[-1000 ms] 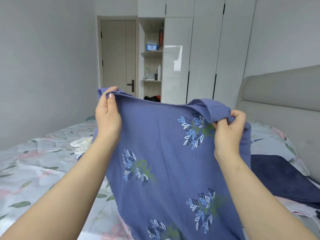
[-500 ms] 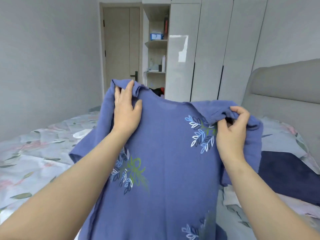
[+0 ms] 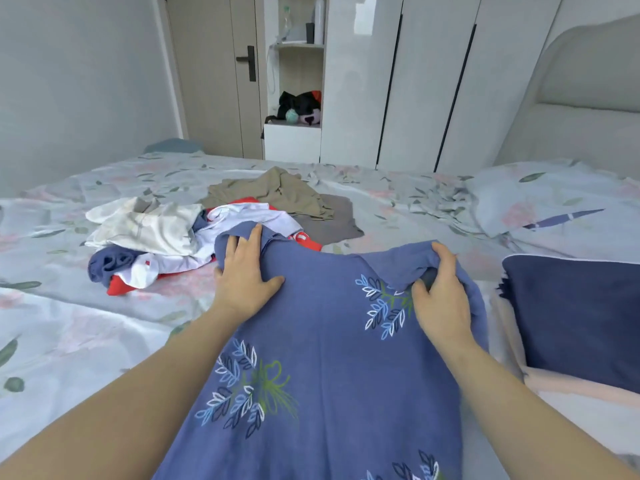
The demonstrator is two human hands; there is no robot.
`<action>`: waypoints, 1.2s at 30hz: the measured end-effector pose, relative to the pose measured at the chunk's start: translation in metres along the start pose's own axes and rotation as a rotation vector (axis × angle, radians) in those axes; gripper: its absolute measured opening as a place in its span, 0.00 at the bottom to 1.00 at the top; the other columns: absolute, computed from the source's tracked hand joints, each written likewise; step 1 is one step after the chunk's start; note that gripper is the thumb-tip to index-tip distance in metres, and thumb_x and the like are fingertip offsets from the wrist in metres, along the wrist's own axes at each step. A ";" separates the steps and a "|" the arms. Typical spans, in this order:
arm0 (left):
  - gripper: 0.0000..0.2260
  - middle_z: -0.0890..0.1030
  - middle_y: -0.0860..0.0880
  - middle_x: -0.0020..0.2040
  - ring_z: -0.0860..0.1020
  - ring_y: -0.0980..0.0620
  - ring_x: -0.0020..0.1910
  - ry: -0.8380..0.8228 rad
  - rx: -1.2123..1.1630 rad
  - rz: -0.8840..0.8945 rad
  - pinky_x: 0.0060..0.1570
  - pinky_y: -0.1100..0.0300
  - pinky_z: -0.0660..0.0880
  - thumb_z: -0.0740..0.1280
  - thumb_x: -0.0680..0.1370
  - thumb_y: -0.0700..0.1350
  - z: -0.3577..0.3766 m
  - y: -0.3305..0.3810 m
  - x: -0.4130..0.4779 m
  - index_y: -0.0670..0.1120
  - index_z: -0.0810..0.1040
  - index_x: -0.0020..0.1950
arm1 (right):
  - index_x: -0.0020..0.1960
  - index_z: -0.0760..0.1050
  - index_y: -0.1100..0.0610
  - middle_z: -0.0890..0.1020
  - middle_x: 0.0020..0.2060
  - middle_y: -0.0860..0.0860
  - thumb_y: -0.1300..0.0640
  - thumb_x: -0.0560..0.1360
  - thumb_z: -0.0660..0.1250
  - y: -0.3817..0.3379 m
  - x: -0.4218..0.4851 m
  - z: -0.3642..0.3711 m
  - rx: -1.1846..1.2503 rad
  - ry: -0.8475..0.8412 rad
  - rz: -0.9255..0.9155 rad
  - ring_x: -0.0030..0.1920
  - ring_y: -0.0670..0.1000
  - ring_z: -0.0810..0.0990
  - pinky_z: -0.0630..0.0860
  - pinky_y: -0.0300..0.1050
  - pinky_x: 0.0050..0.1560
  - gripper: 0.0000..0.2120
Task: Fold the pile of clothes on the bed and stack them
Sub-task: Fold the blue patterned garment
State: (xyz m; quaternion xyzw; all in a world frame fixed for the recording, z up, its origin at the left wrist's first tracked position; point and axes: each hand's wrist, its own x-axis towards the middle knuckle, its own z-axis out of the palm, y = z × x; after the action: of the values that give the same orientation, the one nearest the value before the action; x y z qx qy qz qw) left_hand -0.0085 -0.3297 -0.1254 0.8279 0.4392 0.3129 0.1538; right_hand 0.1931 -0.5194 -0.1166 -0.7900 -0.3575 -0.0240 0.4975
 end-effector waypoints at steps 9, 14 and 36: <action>0.40 0.65 0.45 0.66 0.54 0.45 0.73 -0.040 0.155 -0.026 0.60 0.34 0.66 0.71 0.72 0.49 0.083 -0.036 0.092 0.47 0.50 0.77 | 0.76 0.49 0.53 0.77 0.58 0.61 0.63 0.75 0.62 0.056 0.103 0.078 -0.202 -0.081 0.065 0.56 0.64 0.76 0.74 0.53 0.50 0.35; 0.42 0.54 0.49 0.77 0.49 0.48 0.77 -0.188 0.150 -0.099 0.67 0.33 0.56 0.67 0.76 0.49 0.134 -0.058 0.096 0.53 0.37 0.77 | 0.77 0.36 0.46 0.46 0.77 0.56 0.57 0.75 0.65 0.088 0.116 0.122 -0.274 -0.269 0.181 0.72 0.59 0.62 0.69 0.56 0.63 0.45; 0.06 0.77 0.46 0.38 0.74 0.47 0.40 -0.380 -0.184 -0.538 0.40 0.60 0.71 0.71 0.74 0.43 0.055 -0.123 0.045 0.41 0.78 0.43 | 0.77 0.47 0.42 0.49 0.77 0.45 0.46 0.81 0.43 0.037 -0.002 0.196 -0.683 -0.519 -0.018 0.77 0.52 0.43 0.40 0.57 0.75 0.24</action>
State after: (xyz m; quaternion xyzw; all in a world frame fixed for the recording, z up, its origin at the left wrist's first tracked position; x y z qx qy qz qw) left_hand -0.0314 -0.2212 -0.2150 0.7086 0.5754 0.1393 0.3840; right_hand 0.1512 -0.3724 -0.2446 -0.8861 -0.4492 0.0539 0.1005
